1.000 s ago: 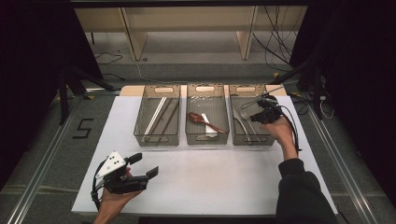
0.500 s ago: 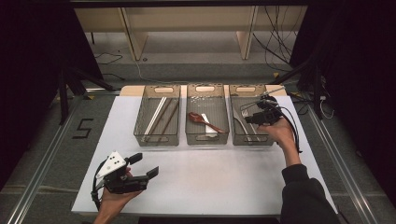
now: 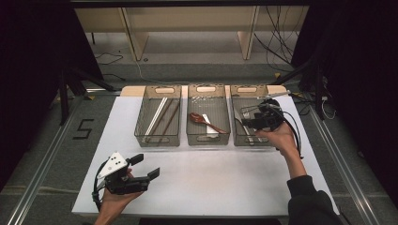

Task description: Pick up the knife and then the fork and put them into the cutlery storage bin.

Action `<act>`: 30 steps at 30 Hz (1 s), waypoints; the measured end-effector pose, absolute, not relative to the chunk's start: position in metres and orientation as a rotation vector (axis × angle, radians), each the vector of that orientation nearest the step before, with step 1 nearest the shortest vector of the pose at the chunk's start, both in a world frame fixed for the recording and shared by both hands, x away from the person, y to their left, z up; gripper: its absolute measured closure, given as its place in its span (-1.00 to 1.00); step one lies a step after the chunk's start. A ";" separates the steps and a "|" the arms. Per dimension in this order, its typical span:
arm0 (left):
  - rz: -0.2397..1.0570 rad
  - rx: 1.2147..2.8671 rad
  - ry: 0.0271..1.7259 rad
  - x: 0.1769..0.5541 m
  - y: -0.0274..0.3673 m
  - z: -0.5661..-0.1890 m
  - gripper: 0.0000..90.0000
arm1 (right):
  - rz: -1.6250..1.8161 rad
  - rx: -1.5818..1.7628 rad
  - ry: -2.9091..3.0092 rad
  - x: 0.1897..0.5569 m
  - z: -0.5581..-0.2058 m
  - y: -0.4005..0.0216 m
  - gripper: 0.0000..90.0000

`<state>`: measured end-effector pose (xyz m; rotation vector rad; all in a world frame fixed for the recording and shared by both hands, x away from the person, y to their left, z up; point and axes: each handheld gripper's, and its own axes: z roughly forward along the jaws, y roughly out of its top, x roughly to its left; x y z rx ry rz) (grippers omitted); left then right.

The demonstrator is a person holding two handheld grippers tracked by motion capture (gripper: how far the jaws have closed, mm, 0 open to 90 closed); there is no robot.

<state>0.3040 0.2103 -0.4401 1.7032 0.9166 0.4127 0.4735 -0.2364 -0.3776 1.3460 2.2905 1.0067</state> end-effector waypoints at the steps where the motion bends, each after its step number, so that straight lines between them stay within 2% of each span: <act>1: 0.412 1.704 0.917 0.304 0.210 -0.440 -0.65 | 1.018 1.346 2.283 0.471 -0.378 -0.236 -0.21; 19: 0.414 1.705 0.913 0.304 0.210 -0.440 -0.65 | 1.160 1.244 2.229 0.429 -0.381 -0.221 -0.29; 30: 0.407 1.707 0.922 0.304 0.209 -0.441 -0.65 | 1.270 1.208 2.237 0.406 -0.395 -0.221 -0.45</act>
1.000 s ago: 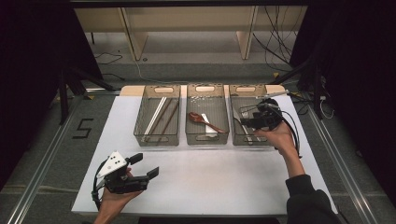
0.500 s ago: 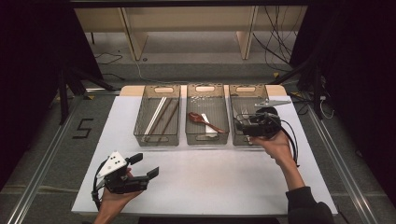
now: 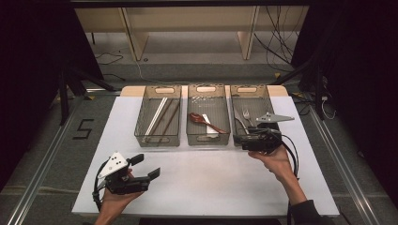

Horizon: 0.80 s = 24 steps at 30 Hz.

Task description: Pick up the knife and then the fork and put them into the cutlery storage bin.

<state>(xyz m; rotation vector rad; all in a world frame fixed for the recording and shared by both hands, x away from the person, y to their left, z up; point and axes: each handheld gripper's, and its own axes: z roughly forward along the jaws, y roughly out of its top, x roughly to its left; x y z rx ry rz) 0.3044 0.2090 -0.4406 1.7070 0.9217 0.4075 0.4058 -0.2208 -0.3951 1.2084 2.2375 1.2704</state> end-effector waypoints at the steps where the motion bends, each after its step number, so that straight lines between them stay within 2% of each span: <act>1: 0.408 1.707 0.921 0.305 0.209 -0.440 -0.65 | 1.281 1.201 2.238 0.404 -0.396 -0.220 -0.45; 24: 0.399 1.727 0.909 0.306 0.205 -0.441 -0.65 | 1.364 1.106 2.225 0.365 -0.409 -0.220 -0.55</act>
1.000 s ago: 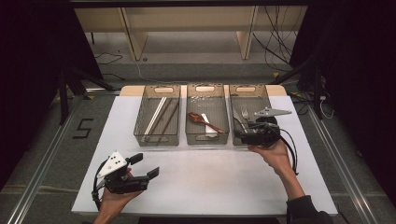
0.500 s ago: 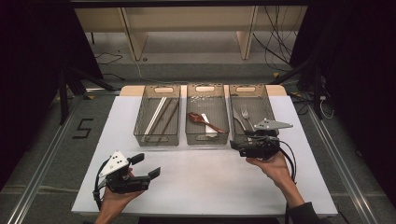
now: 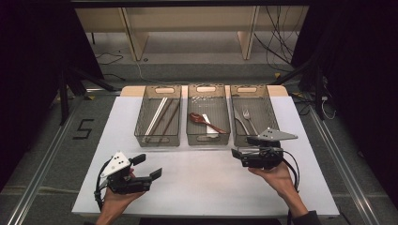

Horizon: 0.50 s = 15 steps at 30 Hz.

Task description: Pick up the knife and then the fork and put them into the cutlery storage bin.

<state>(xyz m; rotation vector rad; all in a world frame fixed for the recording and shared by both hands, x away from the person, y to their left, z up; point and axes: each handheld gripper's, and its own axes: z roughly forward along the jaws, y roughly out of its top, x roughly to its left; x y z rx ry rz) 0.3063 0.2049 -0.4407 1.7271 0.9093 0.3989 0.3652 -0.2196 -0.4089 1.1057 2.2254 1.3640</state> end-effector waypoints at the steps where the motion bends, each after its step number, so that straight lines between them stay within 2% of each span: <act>1: 0.397 1.729 0.911 0.306 0.205 -0.441 -0.65 | 1.365 1.098 2.223 0.364 -0.410 -0.220 -0.55; 15: 0.396 1.732 0.909 0.304 0.208 -0.441 -0.65 | 1.423 1.090 2.194 0.340 -0.421 -0.225 -0.60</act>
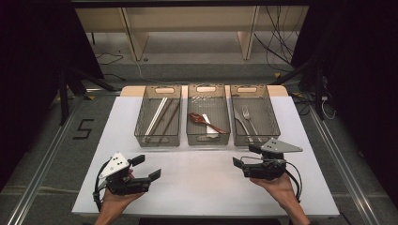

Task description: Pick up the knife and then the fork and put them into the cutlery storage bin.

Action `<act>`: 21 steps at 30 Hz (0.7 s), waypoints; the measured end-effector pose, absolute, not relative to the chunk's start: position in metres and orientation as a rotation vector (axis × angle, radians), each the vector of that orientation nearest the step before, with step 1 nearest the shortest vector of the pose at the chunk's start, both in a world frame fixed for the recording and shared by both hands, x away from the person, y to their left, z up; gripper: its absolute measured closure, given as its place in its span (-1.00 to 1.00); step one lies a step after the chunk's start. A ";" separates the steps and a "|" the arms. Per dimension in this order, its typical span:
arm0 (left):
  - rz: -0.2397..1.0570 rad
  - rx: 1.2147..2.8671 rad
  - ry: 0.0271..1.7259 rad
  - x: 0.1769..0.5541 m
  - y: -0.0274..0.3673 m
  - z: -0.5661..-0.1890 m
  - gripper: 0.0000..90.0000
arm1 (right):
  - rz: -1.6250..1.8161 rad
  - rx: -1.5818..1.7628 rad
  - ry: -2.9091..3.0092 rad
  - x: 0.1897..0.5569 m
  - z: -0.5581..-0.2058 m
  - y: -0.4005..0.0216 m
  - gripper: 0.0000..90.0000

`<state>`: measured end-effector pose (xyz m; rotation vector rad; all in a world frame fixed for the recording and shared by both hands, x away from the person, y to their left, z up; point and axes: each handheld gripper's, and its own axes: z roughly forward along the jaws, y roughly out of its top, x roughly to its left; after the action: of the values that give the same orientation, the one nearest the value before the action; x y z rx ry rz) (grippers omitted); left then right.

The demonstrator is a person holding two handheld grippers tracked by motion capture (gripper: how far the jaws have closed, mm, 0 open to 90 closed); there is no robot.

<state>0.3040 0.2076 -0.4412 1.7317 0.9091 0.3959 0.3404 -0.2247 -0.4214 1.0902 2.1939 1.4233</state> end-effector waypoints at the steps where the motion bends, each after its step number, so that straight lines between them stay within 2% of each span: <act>1: 0.395 1.732 0.909 0.304 0.207 -0.441 -0.65 | 1.422 1.095 2.201 0.339 -0.422 -0.225 -0.60; 21: 0.374 1.730 0.909 0.304 0.208 -0.442 -0.65 | 1.424 1.108 2.162 0.309 -0.442 -0.235 -0.64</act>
<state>0.3041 0.2079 -0.4419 1.7299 0.9094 0.3744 0.3091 -0.2348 -0.4419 1.1084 2.1625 1.4241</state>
